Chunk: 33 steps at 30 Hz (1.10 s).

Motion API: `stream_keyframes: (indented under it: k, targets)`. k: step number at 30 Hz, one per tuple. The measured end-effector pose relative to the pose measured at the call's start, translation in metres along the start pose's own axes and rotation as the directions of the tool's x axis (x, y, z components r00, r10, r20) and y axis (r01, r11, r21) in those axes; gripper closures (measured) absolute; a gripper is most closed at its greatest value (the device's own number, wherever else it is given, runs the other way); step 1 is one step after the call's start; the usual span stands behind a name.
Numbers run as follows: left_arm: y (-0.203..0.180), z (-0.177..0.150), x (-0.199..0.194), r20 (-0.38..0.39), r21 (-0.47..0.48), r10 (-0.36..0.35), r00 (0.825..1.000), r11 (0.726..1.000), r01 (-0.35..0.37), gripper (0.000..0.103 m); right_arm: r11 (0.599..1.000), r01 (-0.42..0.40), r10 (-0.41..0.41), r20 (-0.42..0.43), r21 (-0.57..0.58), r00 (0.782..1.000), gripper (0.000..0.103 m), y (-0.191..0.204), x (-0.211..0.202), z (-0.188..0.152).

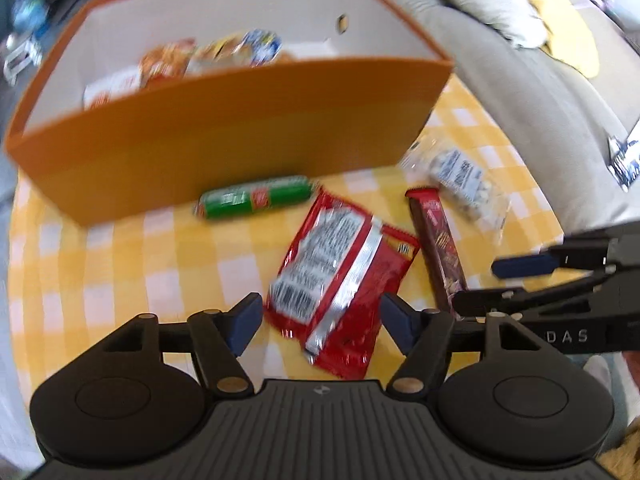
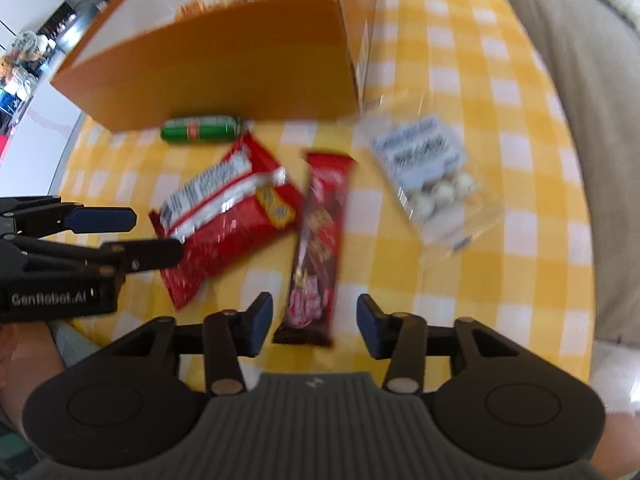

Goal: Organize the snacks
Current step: 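Grasp the red spicy strip bag with the left gripper while the right grasps the chocolate bar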

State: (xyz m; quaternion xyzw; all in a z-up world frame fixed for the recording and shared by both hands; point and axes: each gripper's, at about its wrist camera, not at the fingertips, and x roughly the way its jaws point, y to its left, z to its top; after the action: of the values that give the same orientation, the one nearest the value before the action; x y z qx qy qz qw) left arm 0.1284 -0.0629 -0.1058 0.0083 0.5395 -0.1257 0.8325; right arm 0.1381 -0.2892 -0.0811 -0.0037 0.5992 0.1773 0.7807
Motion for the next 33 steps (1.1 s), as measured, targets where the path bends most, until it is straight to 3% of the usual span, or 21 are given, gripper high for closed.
stream_keyframes:
  k: [1, 4, 8, 20, 22, 25, 26, 33]
  targets:
    - [-0.002, 0.002, -0.001, 0.013, 0.019, -0.001, 1.000, 1.000, 0.000, 0.022, 1.000, 0.009, -0.009, 0.027, -0.008, 1.000, 0.048, 0.000, -0.003, 0.001]
    - [-0.006, 0.010, -0.002, 0.038, 0.062, -0.025, 0.999, 0.998, 0.023, 0.017, 0.999, 0.022, -0.020, 0.093, -0.024, 0.995, 0.048, -0.003, -0.007, 0.002]
    - [-0.010, 0.019, 0.007, 0.002, 0.110, -0.038, 0.999, 0.993, 0.038, 0.017, 0.999, 0.008, -0.004, 0.126, -0.032, 0.992, 0.048, -0.008, -0.002, 0.007]
    - [-0.018, 0.019, 0.025, -0.064, 0.259, -0.046, 0.997, 0.964, 0.061, 0.015, 0.999, -0.031, 0.029, 0.094, 0.026, 0.995, 0.050, -0.012, 0.024, 0.018]
    - [-0.022, 0.017, 0.029, -0.068, 0.293, -0.034, 0.997, 0.955, 0.052, 0.015, 1.000, -0.014, 0.012, 0.089, 0.018, 0.996, 0.054, -0.009, 0.026, 0.018]
    - [-0.031, 0.016, 0.034, -0.073, 0.333, -0.023, 0.997, 0.942, 0.046, 0.015, 0.999, 0.037, -0.036, 0.062, -0.021, 0.997, 0.073, -0.004, 0.028, 0.020]
    - [-0.033, 0.016, 0.037, -0.078, 0.342, -0.026, 0.997, 0.938, 0.051, 0.014, 0.999, 0.042, -0.041, 0.051, -0.028, 0.998, 0.076, -0.004, 0.028, 0.020]
    - [-0.047, 0.013, 0.055, -0.074, 0.394, 0.038, 0.997, 0.919, -0.005, 0.009, 0.999, 0.037, -0.036, 0.042, -0.029, 0.998, 0.077, -0.006, 0.027, 0.019]
